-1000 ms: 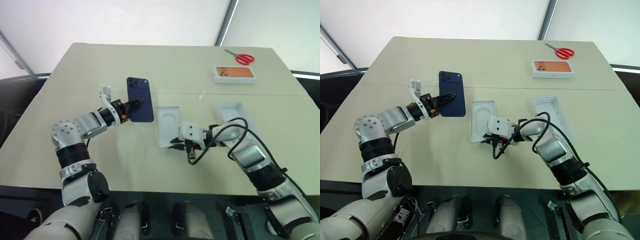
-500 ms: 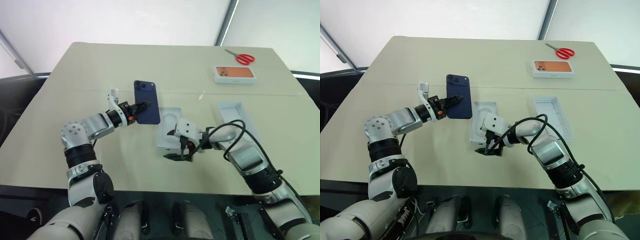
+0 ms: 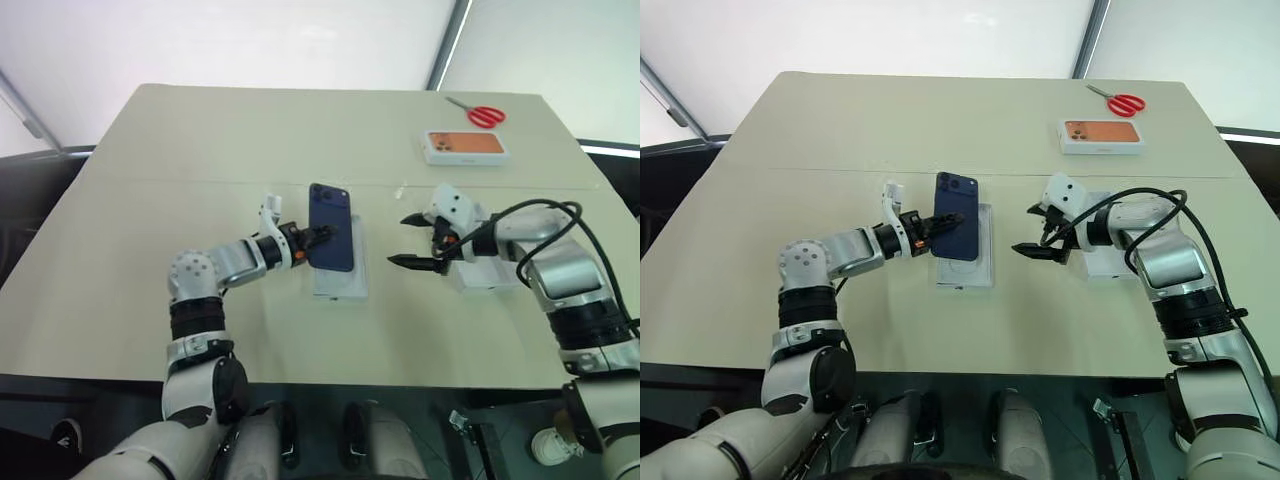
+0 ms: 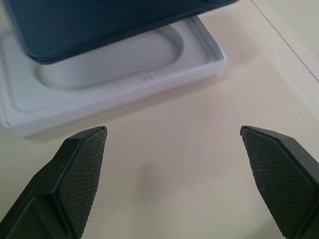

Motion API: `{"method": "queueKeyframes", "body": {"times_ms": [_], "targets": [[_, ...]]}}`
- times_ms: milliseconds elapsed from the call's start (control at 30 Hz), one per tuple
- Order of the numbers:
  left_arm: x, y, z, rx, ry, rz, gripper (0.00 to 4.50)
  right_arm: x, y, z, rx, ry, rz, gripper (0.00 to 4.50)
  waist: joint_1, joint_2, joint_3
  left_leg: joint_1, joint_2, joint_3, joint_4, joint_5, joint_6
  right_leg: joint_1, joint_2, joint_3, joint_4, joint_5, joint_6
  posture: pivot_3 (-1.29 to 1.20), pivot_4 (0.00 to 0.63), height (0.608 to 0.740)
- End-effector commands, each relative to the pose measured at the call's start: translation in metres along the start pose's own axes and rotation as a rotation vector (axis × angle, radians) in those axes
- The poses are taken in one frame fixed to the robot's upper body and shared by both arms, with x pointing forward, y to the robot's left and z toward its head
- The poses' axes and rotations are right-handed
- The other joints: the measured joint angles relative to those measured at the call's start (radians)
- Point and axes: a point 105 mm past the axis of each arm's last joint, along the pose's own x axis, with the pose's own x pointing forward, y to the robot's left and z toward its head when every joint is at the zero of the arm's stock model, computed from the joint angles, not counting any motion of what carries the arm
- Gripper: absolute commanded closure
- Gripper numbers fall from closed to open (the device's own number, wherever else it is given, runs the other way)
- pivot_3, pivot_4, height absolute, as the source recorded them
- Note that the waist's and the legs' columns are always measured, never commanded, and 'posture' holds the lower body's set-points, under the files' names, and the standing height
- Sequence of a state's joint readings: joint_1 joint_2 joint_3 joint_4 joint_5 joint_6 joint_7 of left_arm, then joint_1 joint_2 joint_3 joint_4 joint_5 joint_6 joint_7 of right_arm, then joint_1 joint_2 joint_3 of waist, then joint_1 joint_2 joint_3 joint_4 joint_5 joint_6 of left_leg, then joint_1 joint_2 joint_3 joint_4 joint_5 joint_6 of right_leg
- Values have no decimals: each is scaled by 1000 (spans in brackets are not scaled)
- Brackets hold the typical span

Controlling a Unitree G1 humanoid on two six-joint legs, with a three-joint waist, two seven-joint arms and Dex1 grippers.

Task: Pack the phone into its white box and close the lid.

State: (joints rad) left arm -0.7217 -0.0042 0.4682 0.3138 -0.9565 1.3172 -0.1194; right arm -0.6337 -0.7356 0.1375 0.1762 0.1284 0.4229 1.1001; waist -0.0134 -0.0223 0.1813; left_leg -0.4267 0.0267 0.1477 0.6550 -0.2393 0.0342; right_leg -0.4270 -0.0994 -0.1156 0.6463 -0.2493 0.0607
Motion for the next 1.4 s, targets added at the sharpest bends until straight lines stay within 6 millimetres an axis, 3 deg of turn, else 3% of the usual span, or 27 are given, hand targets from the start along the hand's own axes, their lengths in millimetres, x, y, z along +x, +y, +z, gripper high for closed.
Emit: {"method": "queueKeyframes", "body": {"times_ms": [33, 233, 267, 567, 800, 1033, 1400], "targets": [[3, -8, -5, 14, 21, -25, 3143, 2, -1, 17, -64, -42, -8, 0, 1, 0, 0, 0, 0, 0, 0, 0, 0, 0, 0, 0, 0, 0, 0, 0, 150, 738], [4, -9, -7, 40, 33, -13, 214, 8, -2, 17, -89, -37, -15, 0, 4, 0, 0, 0, 0, 0, 3, 0, 0, 1, 0, 0, 0, 0, 0, 0, 150, 738], [4, -10, -7, 48, 40, -14, 41, 10, -2, 19, -88, -43, -13, 0, 3, 0, 0, 0, 0, 0, 3, 0, 0, 1, 0, 0, 0, 0, 0, 0, 150, 738], [-1, -35, 8, 137, 44, -51, 41, 23, 0, 27, -100, -77, -3, 0, 2, 0, 0, 0, 1, -1, 3, 0, 0, 1, 1, 0, 1, 0, 0, 0, 150, 738], [-13, -34, -6, 301, 147, -5, 41, 29, -1, 27, -103, -80, -5, 0, 2, 0, 0, 0, 1, -1, 3, 0, 0, 1, 1, 0, 1, 0, 0, 0, 150, 738], [-27, -26, 6, 445, 121, 63, 41, 33, -2, 33, -94, -108, -14, 0, -1, 1, 1, 0, 1, -1, 4, 0, 0, 1, 1, 0, 1, 0, 0, 0, 150, 738], [-42, -19, 27, 503, 42, 90, 41, 43, 2, 52, -63, -180, -11, 0, 0, 1, 1, -1, 1, -1, 4, 0, 0, 1, 0, 0, 1, 0, 0, 0, 150, 738]]}}
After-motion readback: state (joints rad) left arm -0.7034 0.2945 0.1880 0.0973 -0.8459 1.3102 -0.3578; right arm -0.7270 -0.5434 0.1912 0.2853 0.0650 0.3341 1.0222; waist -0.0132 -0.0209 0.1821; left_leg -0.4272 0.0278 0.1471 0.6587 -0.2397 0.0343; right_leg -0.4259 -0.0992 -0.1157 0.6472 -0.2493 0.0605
